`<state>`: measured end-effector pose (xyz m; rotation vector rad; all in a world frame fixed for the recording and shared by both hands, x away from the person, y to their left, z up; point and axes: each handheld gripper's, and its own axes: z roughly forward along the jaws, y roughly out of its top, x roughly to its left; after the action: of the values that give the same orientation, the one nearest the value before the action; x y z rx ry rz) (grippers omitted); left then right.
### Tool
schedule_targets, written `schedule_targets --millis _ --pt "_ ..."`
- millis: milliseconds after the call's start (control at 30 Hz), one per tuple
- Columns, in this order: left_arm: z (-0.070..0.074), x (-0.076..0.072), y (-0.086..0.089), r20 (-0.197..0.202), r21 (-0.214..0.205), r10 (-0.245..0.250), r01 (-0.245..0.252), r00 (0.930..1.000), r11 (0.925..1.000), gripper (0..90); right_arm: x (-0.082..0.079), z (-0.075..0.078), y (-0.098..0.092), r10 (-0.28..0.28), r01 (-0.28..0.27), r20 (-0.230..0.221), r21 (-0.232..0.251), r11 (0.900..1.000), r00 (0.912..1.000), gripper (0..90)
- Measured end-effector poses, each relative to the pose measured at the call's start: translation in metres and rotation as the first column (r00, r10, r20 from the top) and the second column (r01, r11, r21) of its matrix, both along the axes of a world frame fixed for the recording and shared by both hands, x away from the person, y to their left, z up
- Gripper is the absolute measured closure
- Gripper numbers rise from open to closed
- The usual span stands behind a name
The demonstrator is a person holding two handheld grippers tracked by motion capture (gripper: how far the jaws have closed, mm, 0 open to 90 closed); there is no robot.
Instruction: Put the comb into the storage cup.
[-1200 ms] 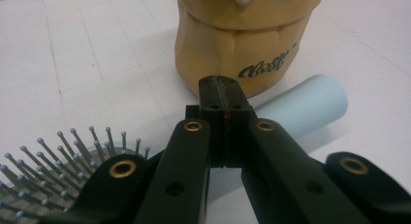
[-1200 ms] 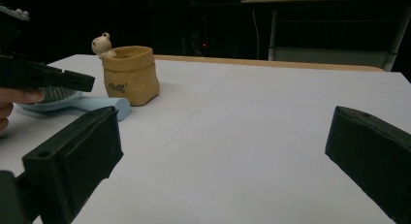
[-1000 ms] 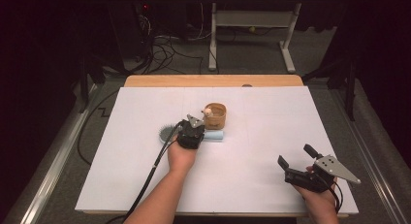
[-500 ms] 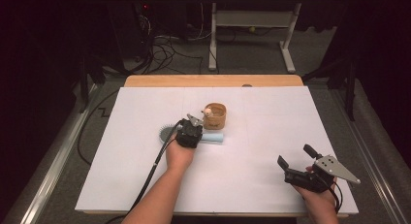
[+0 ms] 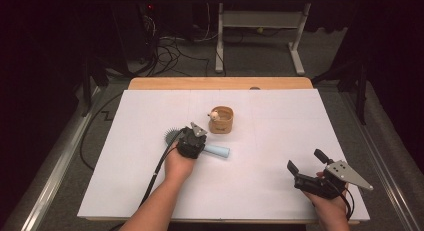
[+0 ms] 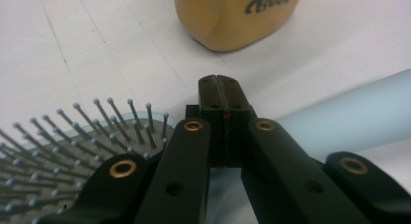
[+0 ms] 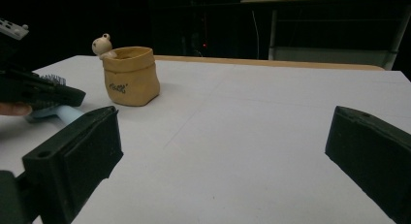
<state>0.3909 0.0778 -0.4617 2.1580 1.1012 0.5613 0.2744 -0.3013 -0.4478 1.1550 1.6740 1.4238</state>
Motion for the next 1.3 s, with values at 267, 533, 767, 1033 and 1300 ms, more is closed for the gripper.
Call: schedule_targets --millis 267,533,767,1033,1300 --pt "0.006 -0.017 0.011 -0.003 0.022 -0.072 0.072 0.9974 0.9972 90.0 0.000 0.000 0.000 -0.002 0.002 -0.003 -0.002 1.0000 1.0000 0.3" --pt "0.013 -0.028 0.019 -0.006 0.069 -0.129 0.129 0.9916 0.9892 90.0 -0.001 0.000 0.000 -0.005 0.005 -0.004 0.000 1.0000 1.0000 0.3" --pt "0.013 -0.030 0.020 -0.009 0.039 -0.138 0.138 0.9904 0.9896 90.0 0.000 0.000 0.001 -0.002 0.002 -0.005 -0.003 1.0000 1.0000 0.3" --pt "0.009 -0.020 -0.004 -0.023 0.057 -0.143 0.144 0.9894 0.9879 90.0 0.000 0.000 0.000 -0.003 0.003 -0.004 0.001 1.0000 1.0000 0.3" --pt "0.008 -0.022 -0.011 -0.058 0.066 -0.184 0.188 0.9812 0.9800 90.0 0.000 0.000 -0.001 -0.003 0.003 -0.002 0.002 1.0000 1.0000 0.3"
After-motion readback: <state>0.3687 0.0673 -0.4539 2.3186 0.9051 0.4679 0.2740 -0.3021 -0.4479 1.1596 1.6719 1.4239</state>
